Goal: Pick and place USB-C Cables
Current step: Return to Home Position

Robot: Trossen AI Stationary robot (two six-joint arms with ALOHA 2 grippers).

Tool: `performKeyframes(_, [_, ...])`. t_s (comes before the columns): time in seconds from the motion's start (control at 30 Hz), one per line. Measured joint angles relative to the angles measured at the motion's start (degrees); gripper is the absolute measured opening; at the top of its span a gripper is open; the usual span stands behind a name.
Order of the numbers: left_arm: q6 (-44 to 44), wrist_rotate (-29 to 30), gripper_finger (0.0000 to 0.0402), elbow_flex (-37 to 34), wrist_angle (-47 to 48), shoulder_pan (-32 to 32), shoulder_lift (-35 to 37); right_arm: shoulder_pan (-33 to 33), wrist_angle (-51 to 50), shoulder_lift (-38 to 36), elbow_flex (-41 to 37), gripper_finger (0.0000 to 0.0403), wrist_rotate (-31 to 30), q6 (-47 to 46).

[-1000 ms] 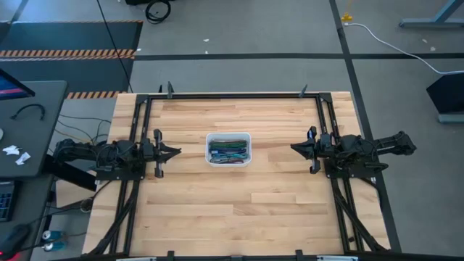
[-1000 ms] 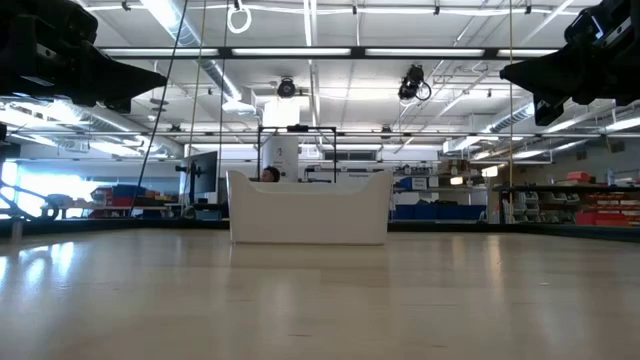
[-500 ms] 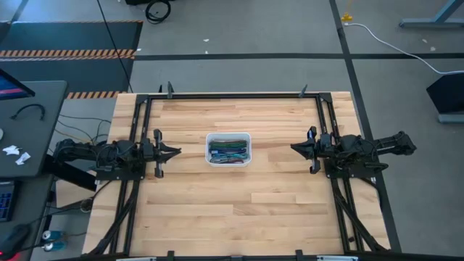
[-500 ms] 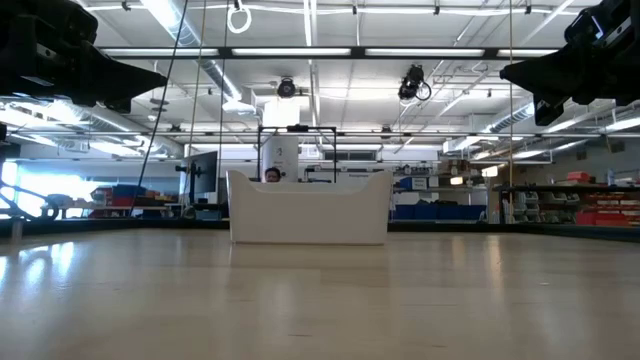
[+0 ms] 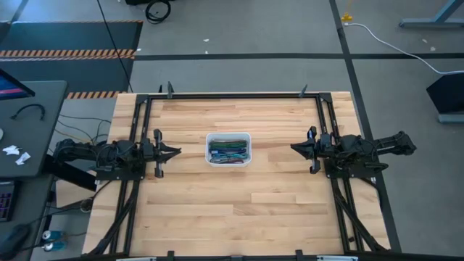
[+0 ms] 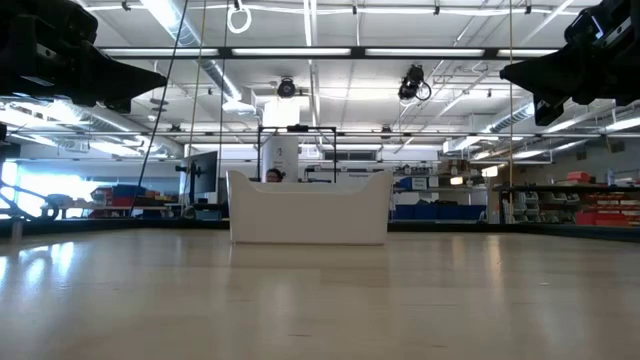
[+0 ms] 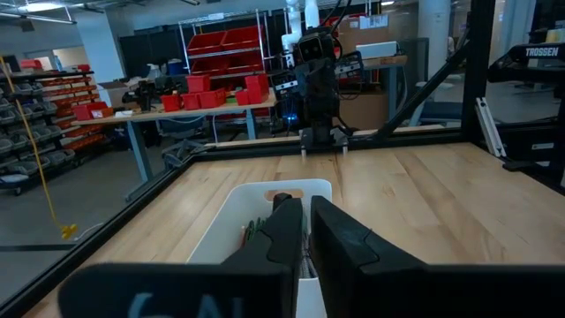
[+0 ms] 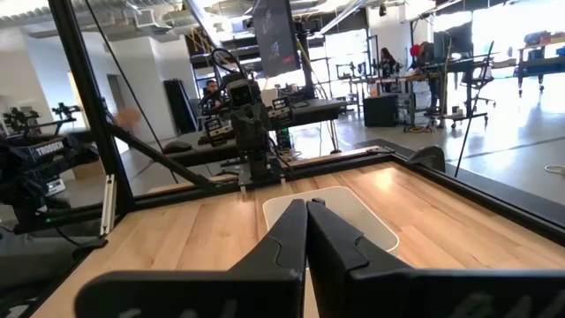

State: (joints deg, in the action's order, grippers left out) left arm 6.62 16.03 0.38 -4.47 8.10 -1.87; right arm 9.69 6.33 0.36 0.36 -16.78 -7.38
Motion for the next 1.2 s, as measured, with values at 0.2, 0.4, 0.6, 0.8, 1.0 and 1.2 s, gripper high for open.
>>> performKeyframes(0.2, [0.0,0.0,0.0028,0.0,0.0,0.0,0.0,0.0,0.0,0.0,0.0,0.0014,0.0,0.0])
performKeyframes(0.4, [0.0,0.0,0.0024,0.0,0.0,0.0,0.0,0.0,0.0,0.0,0.0,0.0014,0.0,0.0])
performKeyframes(0.6, [0.0,0.0,0.0034,0.0,0.0,0.0,0.0,0.0,0.0,0.0,0.0,0.0014,0.0,0.0])
performKeyframes(0.8, [0.0,0.0,0.0032,0.0,0.0,0.0,0.0,0.0,0.0,0.0,0.0,0.0014,0.0,0.0])
performKeyframes(1.0, [0.0,0.0,0.0023,0.0,0.0,0.0,0.0,0.0,0.0,0.0,0.0,0.0014,0.0,0.0])
performKeyframes(1.2, [0.0,0.0,0.003,0.0,0.0,0.0,0.0,0.0,0.0,0.0,0.0,0.0014,0.0,0.0])
